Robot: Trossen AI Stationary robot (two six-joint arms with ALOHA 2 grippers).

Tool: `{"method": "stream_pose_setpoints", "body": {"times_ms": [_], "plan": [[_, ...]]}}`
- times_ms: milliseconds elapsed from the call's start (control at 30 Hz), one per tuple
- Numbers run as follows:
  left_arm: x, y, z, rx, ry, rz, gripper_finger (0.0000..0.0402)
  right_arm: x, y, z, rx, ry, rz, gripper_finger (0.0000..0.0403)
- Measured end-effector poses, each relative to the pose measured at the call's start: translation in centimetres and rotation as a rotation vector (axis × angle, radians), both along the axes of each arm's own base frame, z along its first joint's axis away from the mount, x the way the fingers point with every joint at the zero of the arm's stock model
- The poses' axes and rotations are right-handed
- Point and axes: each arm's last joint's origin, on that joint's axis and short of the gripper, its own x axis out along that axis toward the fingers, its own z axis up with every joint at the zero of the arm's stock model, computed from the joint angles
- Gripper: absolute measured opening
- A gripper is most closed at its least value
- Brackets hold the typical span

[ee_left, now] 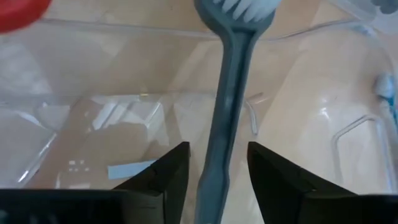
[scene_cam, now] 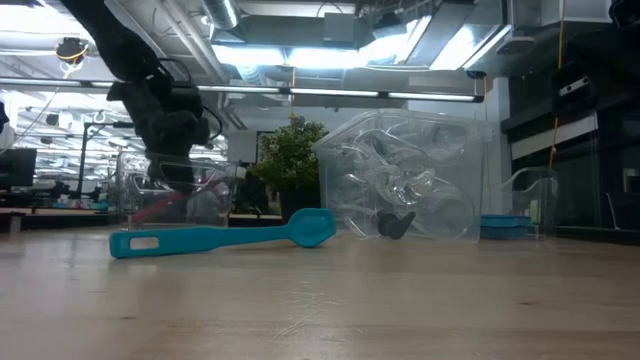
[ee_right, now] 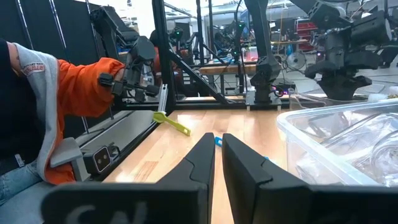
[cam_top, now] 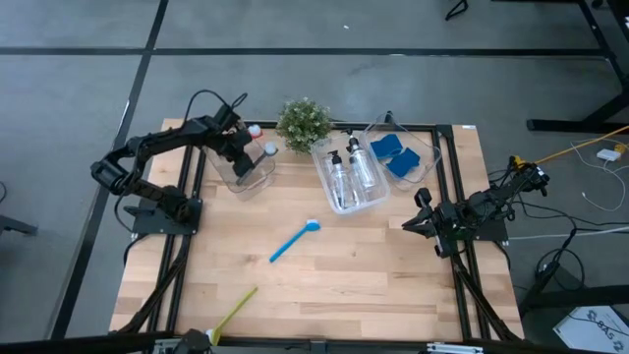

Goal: Pick & Place Kitchen Sink Supplies
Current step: Put the blue dish brush into the left transparent bin

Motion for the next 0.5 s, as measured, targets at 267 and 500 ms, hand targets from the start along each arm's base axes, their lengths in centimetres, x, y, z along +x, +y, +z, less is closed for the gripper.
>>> {"method": "stream_pose_setpoints", "body": {"times_ms": [267,500], "plan": [[-0.1,-0.3,3.0,0.052,-0.048,0.022,0.016,0.0,0.0,0.0,0.0,0.0,0.0,0.0032],[0.2,-3.0,7.7,0.214,-0.189,-0.024,0.016,0.0,0.0,0.0,0.0,0.0,0.0,0.0032]]}}
